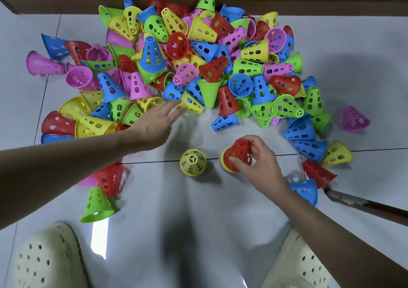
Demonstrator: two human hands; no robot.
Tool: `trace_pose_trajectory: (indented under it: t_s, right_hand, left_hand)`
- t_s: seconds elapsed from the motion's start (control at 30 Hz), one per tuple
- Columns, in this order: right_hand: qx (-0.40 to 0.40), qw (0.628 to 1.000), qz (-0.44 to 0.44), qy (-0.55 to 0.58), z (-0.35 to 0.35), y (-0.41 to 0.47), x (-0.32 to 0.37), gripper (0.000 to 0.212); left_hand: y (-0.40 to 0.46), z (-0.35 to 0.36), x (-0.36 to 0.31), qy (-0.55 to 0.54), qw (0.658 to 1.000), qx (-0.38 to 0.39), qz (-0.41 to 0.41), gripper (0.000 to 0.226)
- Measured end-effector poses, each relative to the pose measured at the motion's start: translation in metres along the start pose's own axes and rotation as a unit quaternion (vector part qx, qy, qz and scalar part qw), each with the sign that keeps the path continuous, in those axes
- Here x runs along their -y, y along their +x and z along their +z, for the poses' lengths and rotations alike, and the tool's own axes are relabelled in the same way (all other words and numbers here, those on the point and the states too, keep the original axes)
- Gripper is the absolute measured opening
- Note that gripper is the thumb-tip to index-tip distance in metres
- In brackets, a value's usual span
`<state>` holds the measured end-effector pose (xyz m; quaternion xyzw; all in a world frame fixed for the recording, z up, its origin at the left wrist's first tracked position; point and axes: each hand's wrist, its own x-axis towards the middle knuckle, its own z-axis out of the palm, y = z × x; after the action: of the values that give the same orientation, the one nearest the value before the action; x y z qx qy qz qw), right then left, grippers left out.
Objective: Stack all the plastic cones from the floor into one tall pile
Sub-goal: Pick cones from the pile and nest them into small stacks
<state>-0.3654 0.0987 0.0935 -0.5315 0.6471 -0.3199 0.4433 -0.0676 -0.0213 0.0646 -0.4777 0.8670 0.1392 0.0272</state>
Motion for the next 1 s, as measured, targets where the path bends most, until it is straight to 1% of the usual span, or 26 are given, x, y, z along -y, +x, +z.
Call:
trace_pose_trajectory:
  t_s: [0.1,0.2,0.3,0.4,0.5,0.57,0.6,0.73,0.83,0.87,0.9,0.97,1.0]
  right_hand:
    - [0.040,0.999,0.004,-0.028,-0.002,-0.002,-0.015,0.043]
    - [0.057,0.996,0.001,-0.066,-0.004,-0.001,-0.021,0.046]
    - [0.059,0.995,-0.006,-0.084,-0.003,0.001,-0.022,0.048]
    - [0.049,0.995,-0.015,-0.087,0.000,0.001,-0.021,0.046]
    - [0.041,0.995,-0.016,-0.087,0.004,0.000,-0.020,0.047]
    - [0.035,0.996,-0.013,-0.085,0.005,-0.001,-0.021,0.047]
    - [0.034,0.996,-0.010,-0.082,0.006,-0.001,-0.021,0.047]
    - [0.029,0.996,-0.011,-0.079,0.006,-0.001,-0.022,0.045]
    - [0.029,0.997,-0.012,-0.076,0.006,0.000,-0.024,0.045]
    - [0.028,0.996,-0.012,-0.078,0.006,0.000,-0.025,0.045]
    - [0.028,0.996,-0.012,-0.080,0.006,0.000,-0.026,0.046]
    - [0.030,0.996,-0.012,-0.082,0.006,0.000,-0.026,0.045]
    - [0.032,0.996,-0.011,-0.084,0.006,0.000,-0.027,0.045]
  left_hand:
    - [0.019,0.000,0.003,0.049,0.999,0.004,0.002,0.075]
    - [0.030,-0.004,-0.001,0.069,0.997,0.021,-0.020,0.074]
    - [0.037,-0.009,-0.004,0.098,0.995,0.032,-0.002,0.073]
    - [0.044,-0.013,-0.006,0.137,0.990,0.003,0.025,0.071]
    - [0.053,-0.013,-0.015,0.177,0.984,-0.001,0.013,0.059]
    - [0.055,-0.014,-0.022,0.192,0.981,0.027,-0.011,0.052]
    - [0.054,-0.013,-0.024,0.202,0.978,0.046,-0.016,0.053]
    - [0.042,-0.010,-0.021,0.280,0.951,0.125,0.037,0.066]
    - [0.032,-0.013,-0.014,0.297,0.938,0.160,0.075,0.069]
    - [0.029,-0.014,-0.012,0.314,0.930,0.170,0.086,0.067]
    - [0.026,-0.016,-0.011,0.325,0.925,0.170,0.099,0.059]
    - [0.020,-0.017,-0.007,0.343,0.917,0.167,0.119,0.032]
    - [0.018,-0.016,-0.004,0.345,0.916,0.165,0.119,0.030]
